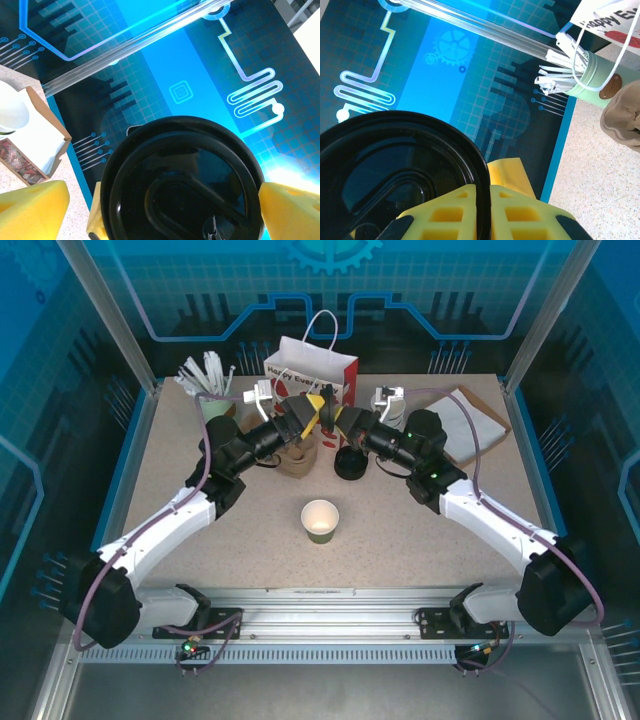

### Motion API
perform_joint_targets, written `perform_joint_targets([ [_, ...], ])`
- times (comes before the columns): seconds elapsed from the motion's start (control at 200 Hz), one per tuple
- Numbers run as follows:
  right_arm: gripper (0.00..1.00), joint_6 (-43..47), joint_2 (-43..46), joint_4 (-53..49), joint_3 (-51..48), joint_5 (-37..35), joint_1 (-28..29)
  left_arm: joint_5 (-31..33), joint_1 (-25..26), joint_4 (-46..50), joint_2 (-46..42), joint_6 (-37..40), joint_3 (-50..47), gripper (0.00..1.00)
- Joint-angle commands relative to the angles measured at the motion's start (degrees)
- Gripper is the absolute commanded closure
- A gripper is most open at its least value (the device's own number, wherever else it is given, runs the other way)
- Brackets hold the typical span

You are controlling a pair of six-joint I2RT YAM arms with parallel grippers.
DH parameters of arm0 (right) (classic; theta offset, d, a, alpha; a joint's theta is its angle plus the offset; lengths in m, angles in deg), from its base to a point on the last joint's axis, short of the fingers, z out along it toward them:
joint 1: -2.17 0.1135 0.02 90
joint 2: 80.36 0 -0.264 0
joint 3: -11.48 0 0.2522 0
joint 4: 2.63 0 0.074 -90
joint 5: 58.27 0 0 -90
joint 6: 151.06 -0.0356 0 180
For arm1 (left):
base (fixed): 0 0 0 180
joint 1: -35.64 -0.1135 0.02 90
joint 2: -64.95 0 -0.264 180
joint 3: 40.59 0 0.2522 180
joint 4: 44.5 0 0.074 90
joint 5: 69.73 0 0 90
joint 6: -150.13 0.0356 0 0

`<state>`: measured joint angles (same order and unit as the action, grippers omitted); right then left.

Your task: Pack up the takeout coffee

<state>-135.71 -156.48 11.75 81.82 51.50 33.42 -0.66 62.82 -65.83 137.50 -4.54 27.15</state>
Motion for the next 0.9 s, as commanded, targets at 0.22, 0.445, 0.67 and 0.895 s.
perform_joint_targets([
  [0.22,0.86,-0.2,-1.5,2.4,2.0,1.5,1.0,-2.3,0.5,-3.1,0.1,-0.9,2.1,0.08],
  [0.445,0.86,0.2,-2.1,2.0,2.8,1.8,1.0,-2.2,0.6,-2.9,0.3,-0.9,1.7,0.11],
  [0.67,0.86,0.5,-2.2,1.7,3.0,1.9,1.1,-1.8,0.6,-2.5,0.5,-0.7,1.6,0.16],
  [0.895,0.86,1.1,-2.0,1.1,3.3,1.9,1.1,-0.8,0.6,-2.9,0.7,-0.9,0.8,0.24],
])
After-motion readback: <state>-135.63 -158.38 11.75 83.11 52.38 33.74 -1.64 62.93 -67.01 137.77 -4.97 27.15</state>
